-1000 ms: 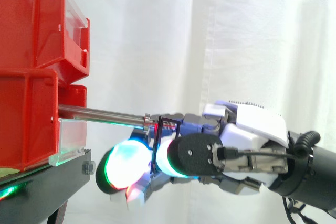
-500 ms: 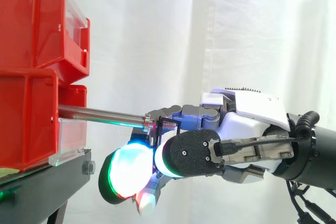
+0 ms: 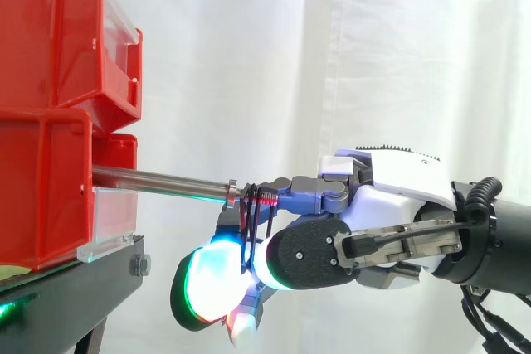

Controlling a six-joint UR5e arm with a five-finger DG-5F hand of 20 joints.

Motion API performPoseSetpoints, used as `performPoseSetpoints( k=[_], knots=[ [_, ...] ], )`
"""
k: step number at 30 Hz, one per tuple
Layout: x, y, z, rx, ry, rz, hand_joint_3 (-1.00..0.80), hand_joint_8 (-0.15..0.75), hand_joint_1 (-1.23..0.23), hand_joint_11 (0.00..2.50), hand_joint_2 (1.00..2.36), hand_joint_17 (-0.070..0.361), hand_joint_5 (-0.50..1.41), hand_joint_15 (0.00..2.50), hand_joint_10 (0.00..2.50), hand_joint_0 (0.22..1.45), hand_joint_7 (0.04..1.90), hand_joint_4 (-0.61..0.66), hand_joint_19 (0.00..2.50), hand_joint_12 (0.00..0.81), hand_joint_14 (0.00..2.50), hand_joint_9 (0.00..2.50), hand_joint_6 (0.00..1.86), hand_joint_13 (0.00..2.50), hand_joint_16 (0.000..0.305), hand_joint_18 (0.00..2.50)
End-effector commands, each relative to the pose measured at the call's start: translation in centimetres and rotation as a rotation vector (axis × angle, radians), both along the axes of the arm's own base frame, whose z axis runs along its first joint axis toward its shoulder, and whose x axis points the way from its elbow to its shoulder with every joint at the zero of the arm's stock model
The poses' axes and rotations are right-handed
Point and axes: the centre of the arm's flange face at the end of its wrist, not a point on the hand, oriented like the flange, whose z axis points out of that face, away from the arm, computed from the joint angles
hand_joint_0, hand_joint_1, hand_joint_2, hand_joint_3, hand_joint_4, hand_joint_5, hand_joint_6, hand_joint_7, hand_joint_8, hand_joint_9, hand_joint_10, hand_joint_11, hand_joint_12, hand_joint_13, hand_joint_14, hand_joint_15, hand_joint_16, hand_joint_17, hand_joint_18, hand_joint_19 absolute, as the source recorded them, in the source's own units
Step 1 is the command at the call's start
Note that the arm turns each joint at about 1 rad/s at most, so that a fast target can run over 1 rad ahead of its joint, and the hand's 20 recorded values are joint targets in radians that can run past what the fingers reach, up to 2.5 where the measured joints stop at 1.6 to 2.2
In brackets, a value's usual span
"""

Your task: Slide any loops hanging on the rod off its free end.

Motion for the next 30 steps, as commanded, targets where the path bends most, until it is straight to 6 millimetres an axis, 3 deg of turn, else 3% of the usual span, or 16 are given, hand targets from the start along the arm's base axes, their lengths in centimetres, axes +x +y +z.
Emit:
performPoseSetpoints(
  k=[1, 15, 30],
  knots=[
    [-0.1, -0.4, 0.0, 0.002, 0.0, -0.005, -0.35, 0.29, -0.69, 0.45, 1.01, 0.117, -0.18, 0.37, 0.01, 0.57, 0.94, 0.21, 0.48, 0.359, 0.02, 0.83, 0.87, 0.63, 0.052, 0.45],
    [-0.2, -1.0, 0.9, 0.001, -0.012, -0.013, -0.37, 0.292, -0.59, 0.44, 1.01, 0.121, -0.16, 0.37, 0.02, 0.56, 0.97, 0.18, 0.49, 0.364, 0.02, 0.84, 0.83, 0.62, 0.054, 0.44],
    [-0.5, -1.5, 1.2, -0.008, 0.007, -0.002, -0.24, 0.287, -0.71, 0.46, 1.02, 0.118, -0.17, 0.38, 0.02, 0.6, 0.98, 0.21, 0.48, 0.361, 0.02, 0.84, 0.88, 0.64, 0.053, 0.45]
  ],
)
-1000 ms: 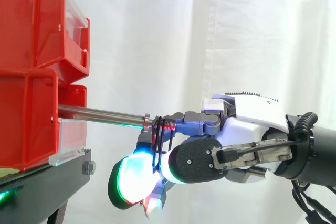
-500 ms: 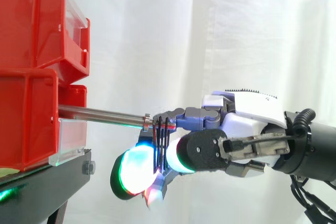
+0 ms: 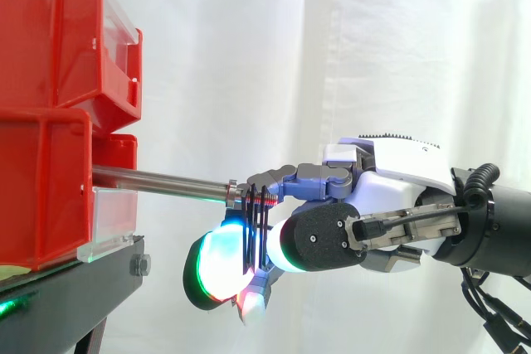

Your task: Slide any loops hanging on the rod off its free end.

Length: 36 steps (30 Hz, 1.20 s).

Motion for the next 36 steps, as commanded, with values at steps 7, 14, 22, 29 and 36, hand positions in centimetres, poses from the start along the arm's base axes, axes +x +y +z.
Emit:
performPoseSetpoints(
  k=[7, 14, 22, 29, 36],
  knots=[
    [0.0, 0.0, 0.0, -0.006, -0.004, -0.001, -0.37, 0.288, -0.7, 0.46, 1.01, 0.122, -0.17, 0.38, 0.02, 0.56, 0.95, 0.21, 0.48, 0.365, 0.02, 0.84, 0.84, 0.63, 0.054, 0.45],
    [0.3, 0.7, 0.2, -0.003, -0.03, 0.009, -0.38, 0.289, -0.69, 0.46, 1.01, 0.122, -0.17, 0.38, 0.02, 0.56, 0.94, 0.2, 0.49, 0.368, 0.02, 0.83, 0.83, 0.63, 0.054, 0.45],
    [0.7, 1.2, -0.2, 0.016, -0.061, 0.02, -0.37, 0.294, -0.69, 0.45, 1.01, 0.122, -0.17, 0.38, 0.02, 0.56, 0.94, 0.2, 0.49, 0.367, 0.02, 0.83, 0.82, 0.63, 0.054, 0.45],
    [0.9, 1.4, -0.6, 0.039, -0.072, 0.028, -0.35, 0.292, -0.69, 0.45, 1.01, 0.121, -0.17, 0.38, 0.01, 0.57, 0.94, 0.2, 0.49, 0.364, 0.02, 0.83, 0.82, 0.63, 0.054, 0.45],
    [1.0, 1.4, -1.8, 0.05, -0.065, 0.031, -0.29, 0.291, -0.69, 0.45, 1.02, 0.12, -0.17, 0.38, 0.02, 0.59, 0.99, 0.2, 0.48, 0.363, 0.02, 0.83, 0.83, 0.63, 0.053, 0.45]
  ],
)
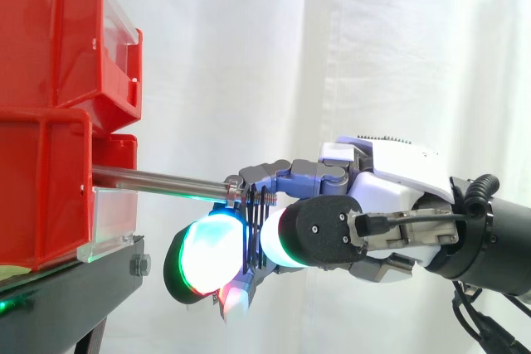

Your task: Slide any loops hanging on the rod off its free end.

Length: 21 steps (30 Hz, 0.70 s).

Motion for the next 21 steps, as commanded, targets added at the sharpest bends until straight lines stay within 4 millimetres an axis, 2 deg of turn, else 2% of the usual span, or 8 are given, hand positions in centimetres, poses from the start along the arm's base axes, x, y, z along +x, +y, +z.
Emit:
performPoseSetpoints(
  k=[1, 21],
  knots=[
    [0.04, -0.03, -0.25, 0.009, 0.001, 0.003, -0.27, 0.289, -0.69, 0.46, 1.02, 0.119, -0.17, 0.38, 0.02, 0.59, 1.0, 0.2, 0.48, 0.363, 0.02, 0.83, 0.84, 0.63, 0.053, 0.45],
    [0.21, 0.48, -0.15, 0.013, -0.019, 0.012, -0.07, 0.285, -0.69, 0.46, 1.03, 0.118, -0.17, 0.37, 0.02, 0.6, 1.01, 0.11, 0.48, 0.361, 0.02, 0.85, 0.91, 0.63, 0.052, 0.45]
  ],
)
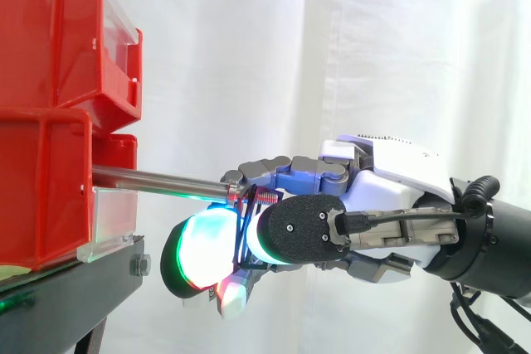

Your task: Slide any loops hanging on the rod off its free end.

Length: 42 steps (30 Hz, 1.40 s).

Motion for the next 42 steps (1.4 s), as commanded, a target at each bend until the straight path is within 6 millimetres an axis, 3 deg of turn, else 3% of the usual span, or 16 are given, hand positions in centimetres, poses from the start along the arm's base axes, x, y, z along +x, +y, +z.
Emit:
performPoseSetpoints(
  k=[1, 13, 24, 42],
  knots=[
    [0.0, 0.3, 0.0, 0.0, 0.0, 0.003, -0.06, 0.285, -0.69, 0.47, 1.03, 0.118, -0.17, 0.38, 0.02, 0.6, 1.02, 0.11, 0.48, 0.359, 0.02, 0.85, 0.91, 0.63, 0.052, 0.45],
    [-0.2, 0.2, -0.2, -0.005, 0.02, 0.02, 0.01, 0.292, -0.71, 0.46, 1.03, 0.12, -0.16, 0.38, 0.01, 0.61, 1.08, 0.04, 0.47, 0.362, 0.02, 0.88, 0.92, 0.66, 0.053, 0.47],
    [-1.0, 0.2, 0.6, -0.023, 0.088, 0.058, 0.01, 0.293, -0.72, 0.46, 1.02, 0.122, -0.15, 0.39, 0.02, 0.62, 1.08, 0.05, 0.47, 0.368, 0.02, 0.88, 0.92, 0.67, 0.054, 0.48],
    [-2.9, -0.7, 3.6, -0.016, 0.204, 0.043, 0.01, 0.293, -0.71, 0.46, 1.03, 0.121, -0.16, 0.4, 0.02, 0.61, 1.07, 0.06, 0.48, 0.367, 0.02, 0.88, 0.92, 0.66, 0.054, 0.47]
  ],
)
